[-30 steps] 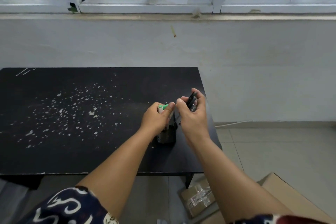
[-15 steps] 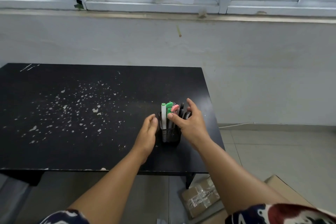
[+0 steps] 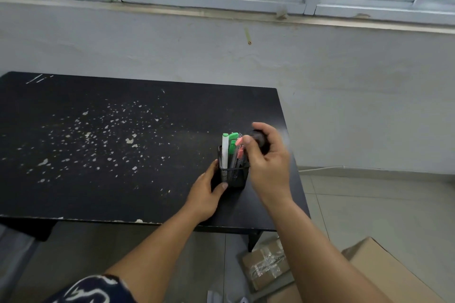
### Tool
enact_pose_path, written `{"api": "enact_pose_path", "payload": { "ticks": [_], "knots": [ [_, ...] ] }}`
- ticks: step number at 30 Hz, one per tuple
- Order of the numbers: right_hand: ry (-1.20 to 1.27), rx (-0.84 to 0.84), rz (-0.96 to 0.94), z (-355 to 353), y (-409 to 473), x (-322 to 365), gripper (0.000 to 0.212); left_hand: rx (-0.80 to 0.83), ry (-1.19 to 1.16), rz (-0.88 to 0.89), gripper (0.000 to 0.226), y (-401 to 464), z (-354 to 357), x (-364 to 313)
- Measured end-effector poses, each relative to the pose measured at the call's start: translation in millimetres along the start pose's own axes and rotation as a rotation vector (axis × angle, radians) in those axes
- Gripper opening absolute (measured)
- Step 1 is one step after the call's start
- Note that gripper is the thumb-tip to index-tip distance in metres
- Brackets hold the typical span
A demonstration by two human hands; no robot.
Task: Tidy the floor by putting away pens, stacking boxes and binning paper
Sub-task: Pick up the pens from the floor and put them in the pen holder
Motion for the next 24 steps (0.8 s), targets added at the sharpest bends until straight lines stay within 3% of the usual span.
{"api": "enact_pose_path", "payload": {
  "ticks": [2, 7, 11, 16, 20, 24],
  "knots": [
    [-0.108, 0.032, -0.089, 5, 5, 6, 0.025, -0.026, 0.046, 0.017, 0.065, -2, 0, -1],
    [-0.28, 0.039, -0.091, 9, 20, -8, 0.026, -0.12, 0.113, 0.109, 0.06, -8, -2, 1],
    [-0.645, 0.217, -0.204, 22, 10, -24, 0.025, -0.174, 0.19, 0.169, 0.066, -9, 0, -1],
    [-0.887, 0.323, -0.294, 20, 1, -36, 0.022, -0.231, 0.211, 0.14, 0.057, -7, 0, 5],
    [-1.019, 0.462, -0.399, 27, -5, -38, 0.035, -0.233, 0.236, 0.144, 0.054, -8, 1, 5],
    [-1.01, 0.51, -0.289, 22, -6, -43, 0.053, -0.239, 0.242, 0.139, 0.055, -8, 1, 5]
  ]
}}
Point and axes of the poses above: each hand's wrist, its own y-axis towards the middle knuckle, its own z-axis out of the palm, x = y × z, the point moved 8 cm from there along y, towards the middle knuckle, and after that the axes turned 7 degrees about -z, right-handed, at the moved point
